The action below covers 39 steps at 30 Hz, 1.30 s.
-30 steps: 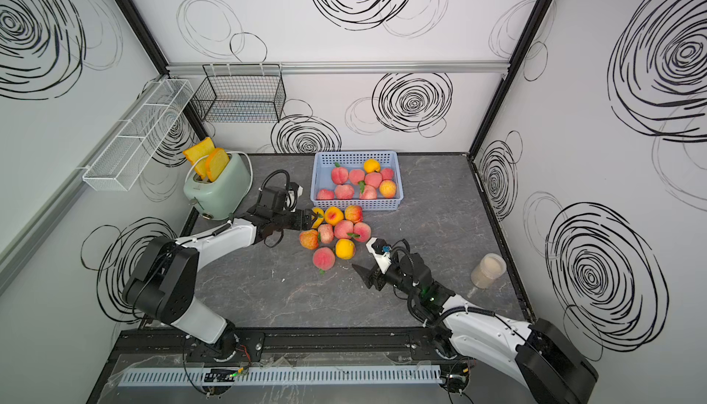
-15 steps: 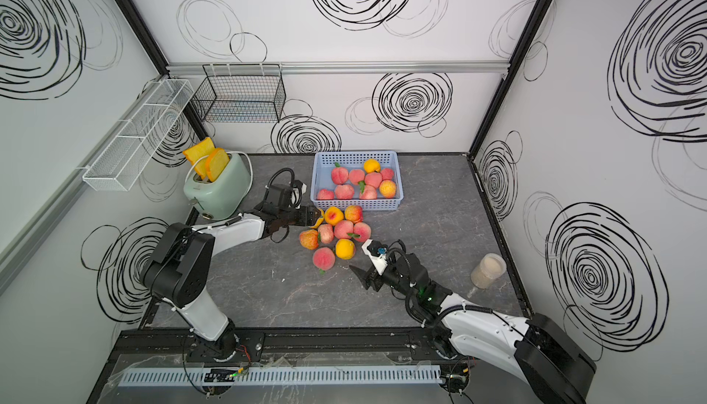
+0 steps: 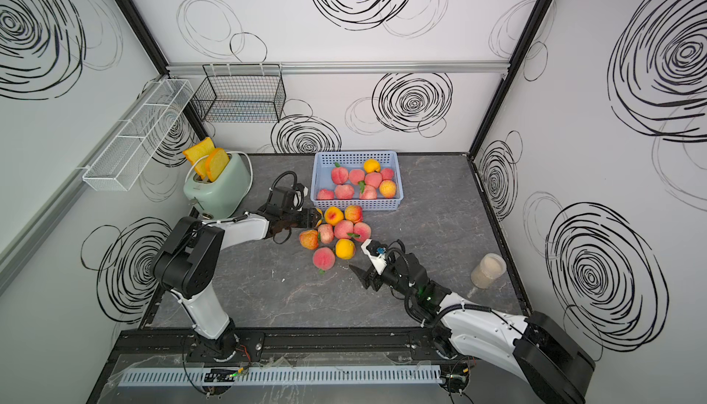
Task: Put the peaches into the basket
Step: Pick up the peach from the center of the board.
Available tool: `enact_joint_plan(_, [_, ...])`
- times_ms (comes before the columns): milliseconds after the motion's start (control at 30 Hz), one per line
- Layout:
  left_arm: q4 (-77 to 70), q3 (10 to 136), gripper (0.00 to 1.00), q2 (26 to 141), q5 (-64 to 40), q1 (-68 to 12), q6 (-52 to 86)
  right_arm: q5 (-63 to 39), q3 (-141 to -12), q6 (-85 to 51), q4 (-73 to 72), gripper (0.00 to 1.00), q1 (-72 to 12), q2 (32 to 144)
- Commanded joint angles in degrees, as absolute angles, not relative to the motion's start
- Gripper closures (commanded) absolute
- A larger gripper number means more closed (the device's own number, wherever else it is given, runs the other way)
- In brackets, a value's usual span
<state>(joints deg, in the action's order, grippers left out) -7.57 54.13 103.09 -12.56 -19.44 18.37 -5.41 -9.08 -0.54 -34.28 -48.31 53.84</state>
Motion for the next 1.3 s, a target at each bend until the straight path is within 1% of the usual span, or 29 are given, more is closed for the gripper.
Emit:
enact_joint_plan(0, [-10.13, 55.63, 0.31, 103.88, -12.13, -19.33, 18.94, -4.79, -10.65, 0.53, -35.42, 0.21, -48.87, 54.23])
enact_joint_plan(167, [-9.78, 55.29, 0.38, 102.96, -12.05, -19.33, 19.15, -4.48, -10.72, 0.68, -35.52, 0.21, -49.04, 54.41])
enact_joint_plan(633, [-4.62, 50.86, 0.40, 89.66, -10.25, -19.81, 19.33, -3.67, -10.51, 0.63, -35.99, 0.21, -49.39, 54.14])
enact_joint_plan(800, [-1.28, 53.73, 0.39, 85.27, -9.91, -20.70, 17.17, -3.56, -10.28, 0.62, -36.47, 0.21, -49.48, 53.78])
enact_joint_plan(967, [-0.13, 60.32, 0.38, 87.44, -10.22, -20.86, 15.23, -3.25, -10.04, 0.71, -36.56, 0.21, -49.66, 52.93])
enact_joint_plan(1267, [-2.15, 73.67, 0.39, 100.45, -7.01, -21.09, 12.14, -1.88, -8.30, 0.57, -37.76, 0.21, -49.83, 49.77])
